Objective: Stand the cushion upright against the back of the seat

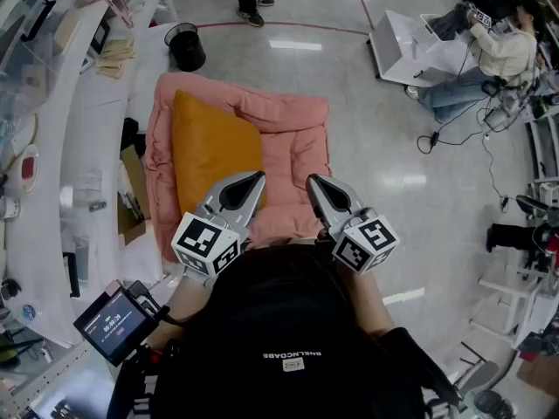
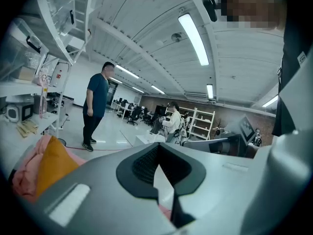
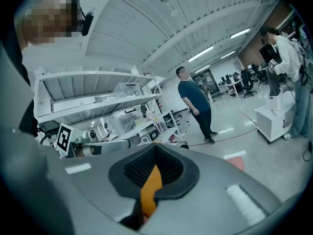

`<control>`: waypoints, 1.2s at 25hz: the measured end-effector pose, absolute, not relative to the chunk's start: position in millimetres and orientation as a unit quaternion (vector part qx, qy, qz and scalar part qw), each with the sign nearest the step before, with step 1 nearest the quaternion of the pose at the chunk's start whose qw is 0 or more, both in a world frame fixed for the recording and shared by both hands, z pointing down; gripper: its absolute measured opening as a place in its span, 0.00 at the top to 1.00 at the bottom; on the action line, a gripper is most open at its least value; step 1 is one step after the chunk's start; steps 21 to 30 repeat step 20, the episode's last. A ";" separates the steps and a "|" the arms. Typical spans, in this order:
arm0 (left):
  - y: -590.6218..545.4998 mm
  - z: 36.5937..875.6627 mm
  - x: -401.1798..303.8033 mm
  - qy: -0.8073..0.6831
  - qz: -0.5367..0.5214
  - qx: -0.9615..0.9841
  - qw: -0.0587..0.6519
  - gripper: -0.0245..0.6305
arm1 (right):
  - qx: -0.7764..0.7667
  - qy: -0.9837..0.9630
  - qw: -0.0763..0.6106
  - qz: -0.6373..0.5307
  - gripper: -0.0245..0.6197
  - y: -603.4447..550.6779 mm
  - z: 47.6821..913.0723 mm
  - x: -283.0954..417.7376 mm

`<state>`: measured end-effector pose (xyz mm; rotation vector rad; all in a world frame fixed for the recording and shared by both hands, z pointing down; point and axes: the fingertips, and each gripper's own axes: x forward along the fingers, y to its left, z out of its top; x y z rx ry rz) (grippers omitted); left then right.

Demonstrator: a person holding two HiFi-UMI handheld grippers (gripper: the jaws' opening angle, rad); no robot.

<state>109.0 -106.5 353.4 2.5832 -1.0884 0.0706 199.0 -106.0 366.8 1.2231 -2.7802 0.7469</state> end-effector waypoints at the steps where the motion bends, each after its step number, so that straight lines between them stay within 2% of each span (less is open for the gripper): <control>1: -106.6 352.8 109.9 -0.383 0.024 0.909 0.166 0.93 | 0.392 -0.888 0.005 0.241 0.95 -106.5 366.7 199.9; 30: -104.5 359.8 112.9 -0.362 0.027 0.912 0.193 0.93 | 0.393 -0.884 0.008 0.251 0.95 -112.6 375.5 200.2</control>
